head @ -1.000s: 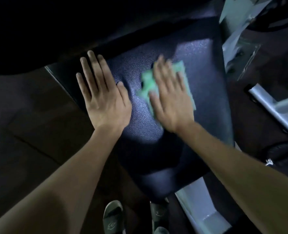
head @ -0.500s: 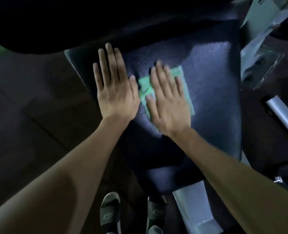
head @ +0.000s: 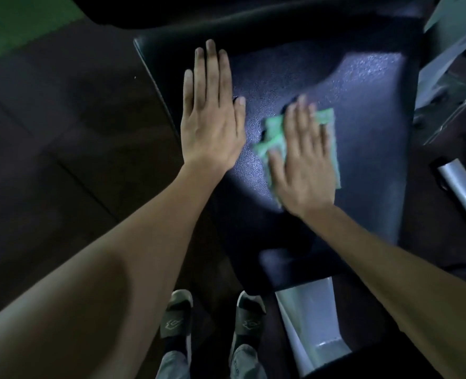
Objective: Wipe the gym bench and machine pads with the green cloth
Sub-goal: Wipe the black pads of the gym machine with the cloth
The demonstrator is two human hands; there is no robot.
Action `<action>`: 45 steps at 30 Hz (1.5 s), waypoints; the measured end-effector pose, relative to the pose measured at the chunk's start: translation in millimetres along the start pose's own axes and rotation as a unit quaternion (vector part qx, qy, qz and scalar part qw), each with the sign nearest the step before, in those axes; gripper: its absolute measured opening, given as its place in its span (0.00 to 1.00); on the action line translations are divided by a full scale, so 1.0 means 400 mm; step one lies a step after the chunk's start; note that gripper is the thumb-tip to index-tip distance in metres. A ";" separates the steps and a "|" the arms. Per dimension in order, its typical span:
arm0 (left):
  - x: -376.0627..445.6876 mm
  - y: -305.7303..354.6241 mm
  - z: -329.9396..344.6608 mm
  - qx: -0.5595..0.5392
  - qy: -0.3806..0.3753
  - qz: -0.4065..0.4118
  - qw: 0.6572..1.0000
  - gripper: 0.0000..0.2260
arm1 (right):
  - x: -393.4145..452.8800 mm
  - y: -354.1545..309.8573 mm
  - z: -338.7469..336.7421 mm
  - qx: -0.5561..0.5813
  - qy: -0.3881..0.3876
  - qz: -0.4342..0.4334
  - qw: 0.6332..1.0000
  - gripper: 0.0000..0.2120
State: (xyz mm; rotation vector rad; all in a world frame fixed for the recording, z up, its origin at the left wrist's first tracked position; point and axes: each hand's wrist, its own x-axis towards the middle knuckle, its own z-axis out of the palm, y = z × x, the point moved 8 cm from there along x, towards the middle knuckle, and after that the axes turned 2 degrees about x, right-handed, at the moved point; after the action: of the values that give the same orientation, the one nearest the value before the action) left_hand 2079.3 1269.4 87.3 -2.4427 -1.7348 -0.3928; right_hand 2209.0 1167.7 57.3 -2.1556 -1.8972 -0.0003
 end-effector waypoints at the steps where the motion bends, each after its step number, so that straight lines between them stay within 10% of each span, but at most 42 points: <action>1: -0.002 0.001 -0.001 0.001 0.003 -0.004 1.000 0.29 | -0.058 -0.036 0.019 -0.013 -0.029 -0.089 0.996 0.33; 8: -0.024 0.008 -0.002 -0.021 -0.011 -0.005 1.000 0.30 | -0.164 -0.014 0.055 -0.058 -0.109 -0.396 0.910 0.31; 14: -0.029 0.012 -0.006 -0.017 -0.014 -0.005 1.000 0.30 | 0.026 0.052 -0.029 -0.004 0.024 0.098 0.995 0.32; 21: -0.058 -0.020 -0.002 -0.031 -0.041 0.090 0.995 0.29 | -0.018 -0.003 0.010 -0.039 -0.049 -0.190 0.980 0.31; 26: -0.059 -0.012 0.001 -0.035 -0.032 0.059 0.997 0.29 | 0.106 0.158 -0.045 0.029 0.066 0.225 0.972 0.31; 33: -0.059 -0.016 0.005 -0.051 -0.029 0.053 0.997 0.29 | 0.001 0.080 -0.010 -0.020 -0.034 -0.093 0.995 0.31; 38: -0.062 -0.013 0.016 -0.037 -0.038 0.049 0.997 0.29 | 0.145 0.222 -0.065 0.038 0.078 0.260 0.962 0.33; 45: -0.063 -0.015 0.013 -0.025 -0.061 0.056 0.996 0.30 | 0.166 -0.072 -0.029 0.015 0.021 -0.088 0.996 0.27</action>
State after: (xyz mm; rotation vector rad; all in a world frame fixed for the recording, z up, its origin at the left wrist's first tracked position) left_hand 2066.5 1249.7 75.1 -2.6365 -1.6399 -0.2856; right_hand 2192.6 1233.1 85.8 -1.9476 -2.0417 -0.0493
